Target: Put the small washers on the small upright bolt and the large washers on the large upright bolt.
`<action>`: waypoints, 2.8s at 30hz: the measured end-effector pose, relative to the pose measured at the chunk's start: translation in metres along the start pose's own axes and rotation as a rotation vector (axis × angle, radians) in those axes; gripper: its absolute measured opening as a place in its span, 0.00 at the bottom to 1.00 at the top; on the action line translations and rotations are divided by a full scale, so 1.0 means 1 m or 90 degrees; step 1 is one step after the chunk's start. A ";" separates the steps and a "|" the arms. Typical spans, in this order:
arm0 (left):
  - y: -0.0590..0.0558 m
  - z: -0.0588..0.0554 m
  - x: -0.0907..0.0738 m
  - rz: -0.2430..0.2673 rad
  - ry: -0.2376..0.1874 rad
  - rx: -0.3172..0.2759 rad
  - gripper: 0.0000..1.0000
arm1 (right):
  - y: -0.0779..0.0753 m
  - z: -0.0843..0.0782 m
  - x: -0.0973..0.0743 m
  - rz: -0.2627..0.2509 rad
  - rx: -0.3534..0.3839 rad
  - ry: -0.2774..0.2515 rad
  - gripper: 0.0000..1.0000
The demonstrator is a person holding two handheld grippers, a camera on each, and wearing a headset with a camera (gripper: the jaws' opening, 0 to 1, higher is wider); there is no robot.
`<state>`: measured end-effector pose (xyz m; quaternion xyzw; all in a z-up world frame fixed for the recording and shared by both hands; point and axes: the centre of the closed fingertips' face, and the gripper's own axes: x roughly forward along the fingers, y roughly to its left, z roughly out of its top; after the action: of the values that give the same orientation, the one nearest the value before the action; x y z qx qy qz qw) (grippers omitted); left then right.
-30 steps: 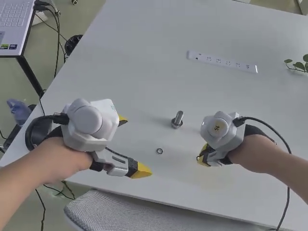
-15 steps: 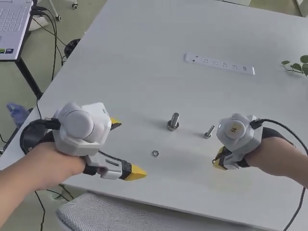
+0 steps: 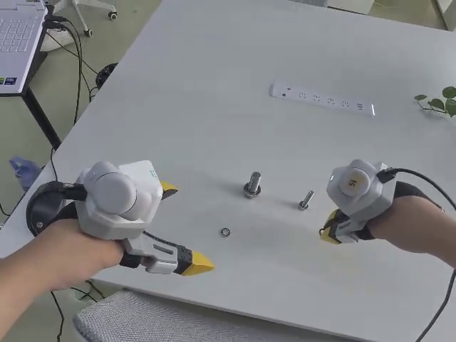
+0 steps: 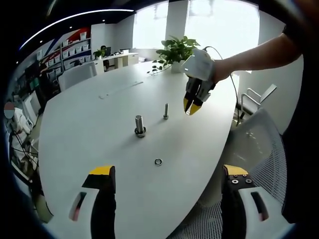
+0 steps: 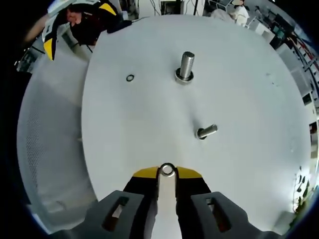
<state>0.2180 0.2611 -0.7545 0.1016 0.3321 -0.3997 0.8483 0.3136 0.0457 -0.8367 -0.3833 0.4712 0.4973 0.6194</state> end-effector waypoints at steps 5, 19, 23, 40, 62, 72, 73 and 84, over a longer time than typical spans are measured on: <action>0.000 0.000 0.001 0.000 0.002 -0.002 0.87 | -0.011 0.009 -0.009 -0.011 0.009 -0.008 0.12; 0.005 0.002 -0.003 0.006 -0.010 -0.012 0.88 | -0.033 0.029 -0.023 -0.031 0.006 -0.018 0.12; 0.003 0.001 -0.003 0.005 -0.009 -0.014 0.88 | -0.039 0.036 -0.027 -0.036 0.004 -0.025 0.12; 0.002 -0.005 0.001 0.003 -0.002 -0.029 0.95 | -0.044 0.050 -0.017 -0.026 -0.015 -0.024 0.12; 0.007 -0.010 0.002 -0.002 0.005 -0.031 0.98 | -0.042 0.052 -0.008 -0.013 -0.023 -0.009 0.12; 0.010 -0.008 0.002 0.003 0.001 -0.036 0.96 | -0.041 0.051 -0.001 -0.013 -0.038 0.004 0.12; 0.010 -0.008 0.002 0.003 0.001 -0.037 0.96 | -0.041 0.051 0.000 -0.015 -0.039 0.006 0.12; 0.011 -0.008 0.001 0.000 -0.017 -0.024 0.93 | -0.043 0.045 0.011 -0.012 -0.048 0.020 0.12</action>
<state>0.2235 0.2712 -0.7621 0.0803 0.3280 -0.3944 0.8546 0.3653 0.0819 -0.8357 -0.4184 0.4583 0.5027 0.6018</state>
